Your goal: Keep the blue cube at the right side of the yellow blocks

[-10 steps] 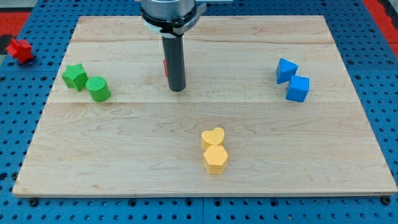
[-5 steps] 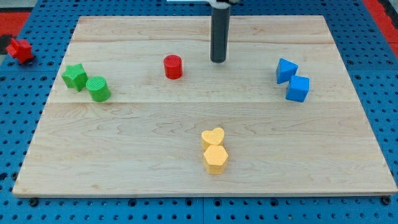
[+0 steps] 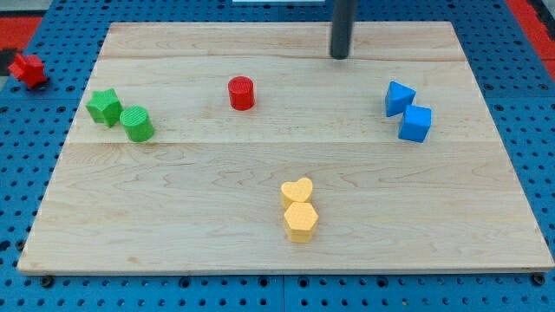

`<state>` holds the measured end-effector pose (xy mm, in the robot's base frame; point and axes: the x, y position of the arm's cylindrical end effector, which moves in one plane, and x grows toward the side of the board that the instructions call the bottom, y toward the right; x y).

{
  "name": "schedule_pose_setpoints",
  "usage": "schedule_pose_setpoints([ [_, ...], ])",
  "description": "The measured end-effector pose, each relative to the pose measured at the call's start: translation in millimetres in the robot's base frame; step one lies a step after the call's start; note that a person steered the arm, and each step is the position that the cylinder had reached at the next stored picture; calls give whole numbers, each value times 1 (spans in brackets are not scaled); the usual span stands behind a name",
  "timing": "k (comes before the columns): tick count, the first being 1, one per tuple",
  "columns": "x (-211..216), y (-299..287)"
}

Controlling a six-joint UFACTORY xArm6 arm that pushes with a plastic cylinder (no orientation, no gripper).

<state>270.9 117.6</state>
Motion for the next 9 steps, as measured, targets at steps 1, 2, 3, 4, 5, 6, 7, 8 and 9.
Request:
schedule_pose_setpoints([
  [1, 2, 19],
  [2, 2, 19],
  [3, 11, 19],
  [4, 16, 19],
  [5, 28, 20],
  [6, 60, 44],
  [7, 67, 52],
  [8, 67, 53],
  [9, 67, 54],
])
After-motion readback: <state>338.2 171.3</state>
